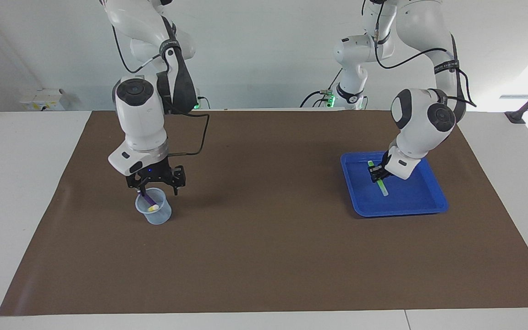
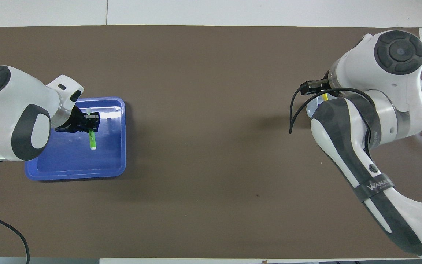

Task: Right arm passes pens to left for tray arrangement
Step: 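Lower the green pen into the tray with the left gripper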

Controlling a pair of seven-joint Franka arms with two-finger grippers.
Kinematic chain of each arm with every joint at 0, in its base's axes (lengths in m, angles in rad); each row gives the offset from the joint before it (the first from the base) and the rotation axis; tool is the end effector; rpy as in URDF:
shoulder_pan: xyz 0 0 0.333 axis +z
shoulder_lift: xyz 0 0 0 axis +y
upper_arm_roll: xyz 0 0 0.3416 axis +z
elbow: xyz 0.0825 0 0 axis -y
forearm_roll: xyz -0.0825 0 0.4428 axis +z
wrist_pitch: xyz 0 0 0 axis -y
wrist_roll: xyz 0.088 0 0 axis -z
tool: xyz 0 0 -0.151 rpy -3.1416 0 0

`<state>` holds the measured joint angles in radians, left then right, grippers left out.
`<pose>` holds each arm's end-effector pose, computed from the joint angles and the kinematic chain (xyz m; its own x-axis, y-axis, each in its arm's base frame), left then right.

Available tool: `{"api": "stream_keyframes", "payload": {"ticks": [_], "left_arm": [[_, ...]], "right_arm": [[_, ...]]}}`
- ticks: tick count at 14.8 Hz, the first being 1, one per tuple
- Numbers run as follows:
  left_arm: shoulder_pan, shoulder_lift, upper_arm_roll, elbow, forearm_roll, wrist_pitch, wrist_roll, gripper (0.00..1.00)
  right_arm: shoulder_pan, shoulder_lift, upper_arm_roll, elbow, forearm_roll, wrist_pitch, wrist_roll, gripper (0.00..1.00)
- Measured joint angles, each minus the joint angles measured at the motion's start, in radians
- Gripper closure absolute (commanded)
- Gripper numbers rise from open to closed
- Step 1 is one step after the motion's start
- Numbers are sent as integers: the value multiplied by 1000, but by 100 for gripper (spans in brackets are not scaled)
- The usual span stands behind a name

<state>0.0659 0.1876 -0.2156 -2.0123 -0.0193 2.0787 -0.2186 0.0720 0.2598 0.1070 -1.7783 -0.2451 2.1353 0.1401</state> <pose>0.6135 -0.0932 0.3016 0.9889 0.0781 -0.1263 0.0823 -0.9962 0.0288 0.6961 0.1023 0.3770 0.9800 0.1635 0.1134 0.1422 -0.9741 0.1760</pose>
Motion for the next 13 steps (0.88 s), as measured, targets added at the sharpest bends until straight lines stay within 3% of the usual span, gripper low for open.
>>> {"api": "stream_keyframes", "payload": {"ticks": [5,8,11,13], "left_arm": [[-8,42,0,-10,2,52,4,100],[-8,55,0,-17,3,59,6,100],[-8,57,1,-48,3,93,6,100],[-7,57,2,-60,3,104,7,1]], "right_arm": [[0,46,-3,-4,-70,43,-36,25],[-1,47,-5,-11,-90,69,-43,47],[-1,47,-13,-30,-94,85,-44,48],[-1,47,-25,-42,-95,115,-46,50]]}}
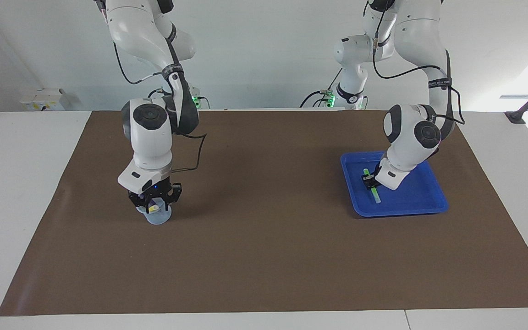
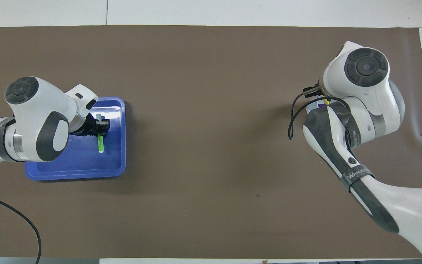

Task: Right arm passes pens to left for tray arrangement
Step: 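Lower the green pen into the tray with the left gripper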

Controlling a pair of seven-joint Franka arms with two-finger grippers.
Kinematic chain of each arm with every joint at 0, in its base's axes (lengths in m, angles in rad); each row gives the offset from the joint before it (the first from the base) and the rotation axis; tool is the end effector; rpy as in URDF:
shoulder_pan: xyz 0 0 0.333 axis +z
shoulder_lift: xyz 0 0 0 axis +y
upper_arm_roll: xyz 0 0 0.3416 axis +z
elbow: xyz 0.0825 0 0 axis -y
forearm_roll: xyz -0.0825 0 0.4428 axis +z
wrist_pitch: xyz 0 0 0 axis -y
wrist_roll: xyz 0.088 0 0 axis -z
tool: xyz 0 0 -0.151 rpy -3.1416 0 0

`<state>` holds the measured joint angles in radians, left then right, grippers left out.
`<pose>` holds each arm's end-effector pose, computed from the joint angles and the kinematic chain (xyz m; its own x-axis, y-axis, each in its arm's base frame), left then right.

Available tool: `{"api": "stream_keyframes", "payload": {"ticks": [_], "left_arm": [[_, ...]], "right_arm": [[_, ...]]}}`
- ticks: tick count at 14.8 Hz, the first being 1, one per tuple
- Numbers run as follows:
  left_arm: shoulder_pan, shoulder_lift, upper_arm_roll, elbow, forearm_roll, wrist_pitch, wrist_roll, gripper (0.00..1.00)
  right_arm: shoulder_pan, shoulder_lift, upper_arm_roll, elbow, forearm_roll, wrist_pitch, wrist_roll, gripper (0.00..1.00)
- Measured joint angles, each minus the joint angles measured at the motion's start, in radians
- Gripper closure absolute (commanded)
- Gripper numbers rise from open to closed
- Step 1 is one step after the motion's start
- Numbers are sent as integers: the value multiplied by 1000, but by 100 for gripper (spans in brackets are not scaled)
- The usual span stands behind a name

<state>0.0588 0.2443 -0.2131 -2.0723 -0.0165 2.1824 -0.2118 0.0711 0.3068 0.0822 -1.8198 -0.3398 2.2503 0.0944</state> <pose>0.6039 -0.0958 0.2466 0.9879 0.0675 -0.1393 0.0730 -0.9967 0.0348 0.7045 0.0851 0.3344 0.9572 0.2621 0.1230 0.2258 -0.9417 0.2494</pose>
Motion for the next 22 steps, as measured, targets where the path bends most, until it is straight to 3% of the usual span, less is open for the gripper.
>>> {"api": "stream_keyframes", "payload": {"ticks": [6,12,13,14,15,18,22], "left_arm": [[1,0,2,-2,0,5,1,0],[1,-2,3,1,0,6,1,0],[1,-6,3,5,0,0,1,0],[1,-10,2,20,0,-24,1,0],[1,-16,2,47,0,-68,1,0],[1,-45,2,157,-8,-230,-1,0],[1,-105,1,211,-58,-310,-8,0]], "right_arm": [[0,0,-9,-15,-11,30,-3,100],[0,-33,-9,-13,-34,30,-6,100],[0,-46,-9,-13,-34,26,-11,74],[0,-59,-9,-13,-34,11,-13,41],[1,-70,-7,-14,-34,-15,-14,25],[2,-80,25,-14,-34,-83,-8,22],[7,-89,43,-29,-34,-133,32,26]]}}
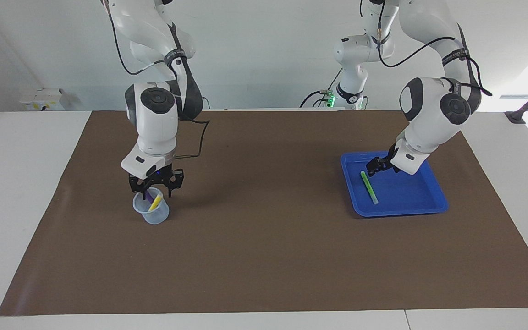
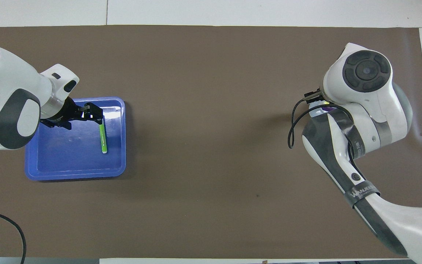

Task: Right arm passes pens to left for tray arrangement
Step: 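Open the left gripper and lift it above the tray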

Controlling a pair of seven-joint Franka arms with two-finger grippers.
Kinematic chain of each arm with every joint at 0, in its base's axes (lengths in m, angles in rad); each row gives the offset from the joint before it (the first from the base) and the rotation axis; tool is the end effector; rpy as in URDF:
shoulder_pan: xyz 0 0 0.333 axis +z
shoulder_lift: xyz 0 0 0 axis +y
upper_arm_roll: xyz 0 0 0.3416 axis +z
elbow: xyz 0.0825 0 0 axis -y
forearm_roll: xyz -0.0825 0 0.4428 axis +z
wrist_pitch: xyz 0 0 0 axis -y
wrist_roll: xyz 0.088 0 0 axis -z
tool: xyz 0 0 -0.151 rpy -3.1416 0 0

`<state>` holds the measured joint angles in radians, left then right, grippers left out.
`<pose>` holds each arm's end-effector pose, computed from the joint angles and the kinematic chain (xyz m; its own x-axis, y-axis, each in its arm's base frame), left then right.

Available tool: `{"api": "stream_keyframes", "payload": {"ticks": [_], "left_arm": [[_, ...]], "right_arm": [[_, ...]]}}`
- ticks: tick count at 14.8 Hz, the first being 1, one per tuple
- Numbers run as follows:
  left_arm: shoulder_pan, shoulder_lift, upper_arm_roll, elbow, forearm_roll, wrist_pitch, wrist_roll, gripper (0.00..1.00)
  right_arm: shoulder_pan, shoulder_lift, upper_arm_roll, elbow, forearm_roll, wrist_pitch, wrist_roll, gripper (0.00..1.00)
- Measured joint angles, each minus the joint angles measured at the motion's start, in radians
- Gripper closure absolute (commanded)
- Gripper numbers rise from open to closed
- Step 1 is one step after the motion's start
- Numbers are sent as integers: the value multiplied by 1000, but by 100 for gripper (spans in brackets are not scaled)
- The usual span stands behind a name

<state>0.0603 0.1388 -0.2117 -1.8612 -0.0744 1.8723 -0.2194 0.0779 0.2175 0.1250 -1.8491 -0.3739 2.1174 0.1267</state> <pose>0.6258 -0.1014 0.3921 0.9856 0.0888 -0.1437 0.0992 -0.9928 0.0670 0.6739 0.1045 0.3697 0.9621 0.2654 0.0631 0.2367 -0.9271 0.2908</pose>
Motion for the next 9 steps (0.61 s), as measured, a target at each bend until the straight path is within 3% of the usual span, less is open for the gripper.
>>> {"api": "stream_keyframes", "payload": {"ticks": [2,6,9], "left_arm": [[0,-42,0,3,-12,-13,-13,0],[0,-142,0,5,-29,-41,-27,0],[0,-191,-1,5,-37,-73,-29,0]], "right_arm": [[0,-7,0,-29,0,0,12,28],[1,-12,0,-66,-13,9,26,44],[2,-13,0,-76,-45,40,28,50]]}}
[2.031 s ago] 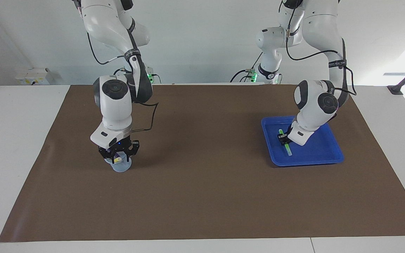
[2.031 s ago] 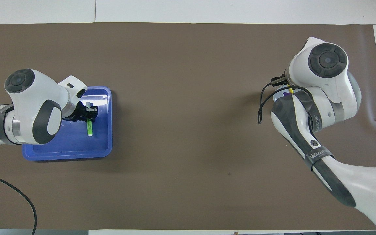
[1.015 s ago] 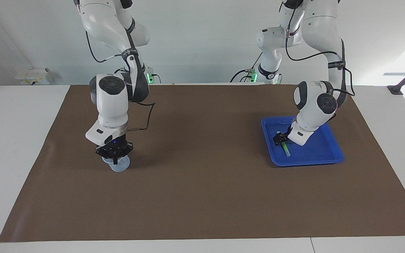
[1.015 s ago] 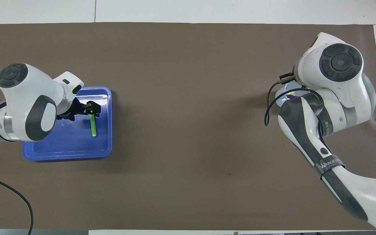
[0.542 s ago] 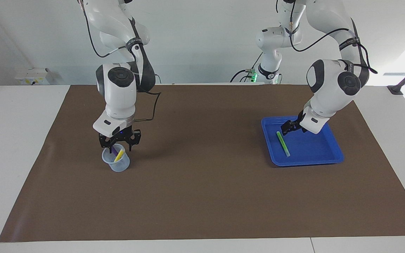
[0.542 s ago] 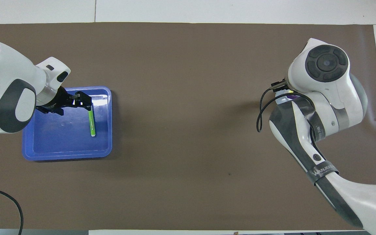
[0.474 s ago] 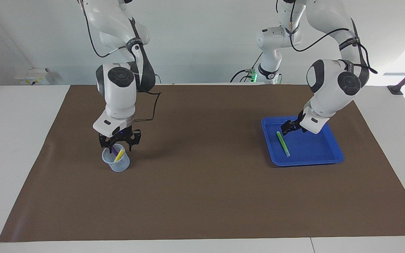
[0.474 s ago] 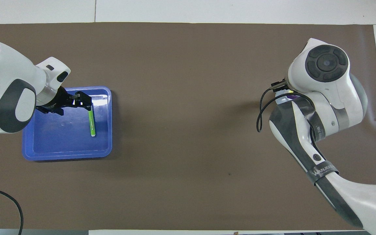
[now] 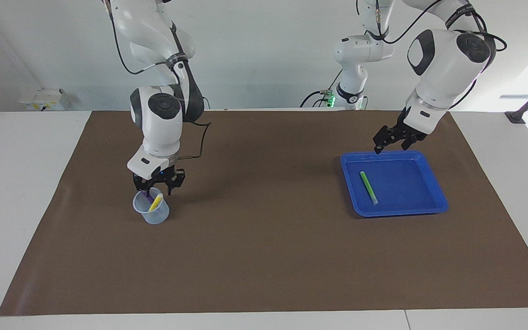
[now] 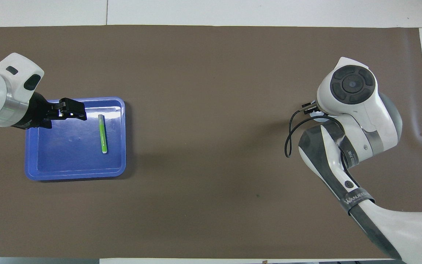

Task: Right arm passes pens to left for tray arrangement
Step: 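Open the left gripper and lift it above the tray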

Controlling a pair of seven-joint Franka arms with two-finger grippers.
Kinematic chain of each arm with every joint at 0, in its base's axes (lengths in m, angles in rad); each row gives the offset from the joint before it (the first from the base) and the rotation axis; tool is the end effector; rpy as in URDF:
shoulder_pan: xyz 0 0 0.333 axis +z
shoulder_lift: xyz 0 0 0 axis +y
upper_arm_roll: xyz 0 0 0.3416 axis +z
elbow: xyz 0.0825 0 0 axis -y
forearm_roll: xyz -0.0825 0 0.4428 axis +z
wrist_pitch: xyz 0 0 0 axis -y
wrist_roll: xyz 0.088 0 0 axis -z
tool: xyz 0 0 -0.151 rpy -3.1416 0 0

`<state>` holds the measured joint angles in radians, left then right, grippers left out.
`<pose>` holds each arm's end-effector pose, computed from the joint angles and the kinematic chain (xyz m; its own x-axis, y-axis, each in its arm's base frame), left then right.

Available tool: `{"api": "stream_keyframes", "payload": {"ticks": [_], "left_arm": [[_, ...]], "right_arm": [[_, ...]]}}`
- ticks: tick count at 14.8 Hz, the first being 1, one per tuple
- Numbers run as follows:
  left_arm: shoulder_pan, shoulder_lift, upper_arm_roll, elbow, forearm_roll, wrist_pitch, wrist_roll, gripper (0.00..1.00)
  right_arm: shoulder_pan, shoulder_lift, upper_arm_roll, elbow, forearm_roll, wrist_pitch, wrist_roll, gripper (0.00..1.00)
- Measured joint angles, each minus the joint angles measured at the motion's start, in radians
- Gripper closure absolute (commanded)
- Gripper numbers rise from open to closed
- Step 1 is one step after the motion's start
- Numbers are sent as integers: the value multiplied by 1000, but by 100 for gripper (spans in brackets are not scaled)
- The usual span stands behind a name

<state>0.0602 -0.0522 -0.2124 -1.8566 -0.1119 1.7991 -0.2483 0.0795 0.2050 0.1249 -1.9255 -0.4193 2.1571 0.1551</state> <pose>0.5927 -0.1070 0.5046 0.9922 0.1203 -0.0313 0.1227 -0.9881 0.0928 0.6577 0.1023 0.3428 0.9595 0.2784 0.0430 0.2508 -0.9139 0.3193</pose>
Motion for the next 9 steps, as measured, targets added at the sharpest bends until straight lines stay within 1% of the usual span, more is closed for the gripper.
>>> {"api": "stream_keyframes", "payload": {"ticks": [3,4,5,7,8,9], "left_arm": [[0,-11,0,-1,-1,-16,0,0],[0,-11,0,-2,-1,-18,0,0],[0,-11,0,-4,-1,-19,0,0],[-1,-11,0,-5,-1,-19,0,0],[-1,-11,0,-5,-1,-20,0,0],[-2,-11,-1,-5,-1,-20,0,0]], "right_arm": [[0,0,0,-13,-14,29,0,50],[0,0,0,-16,-20,33,0,54],[0,0,0,-18,-23,36,0,61],[0,-1,0,-20,-25,42,0,89],[0,-1,0,-20,-27,46,0,100],[0,-1,0,-20,-36,50,0,100]]}}
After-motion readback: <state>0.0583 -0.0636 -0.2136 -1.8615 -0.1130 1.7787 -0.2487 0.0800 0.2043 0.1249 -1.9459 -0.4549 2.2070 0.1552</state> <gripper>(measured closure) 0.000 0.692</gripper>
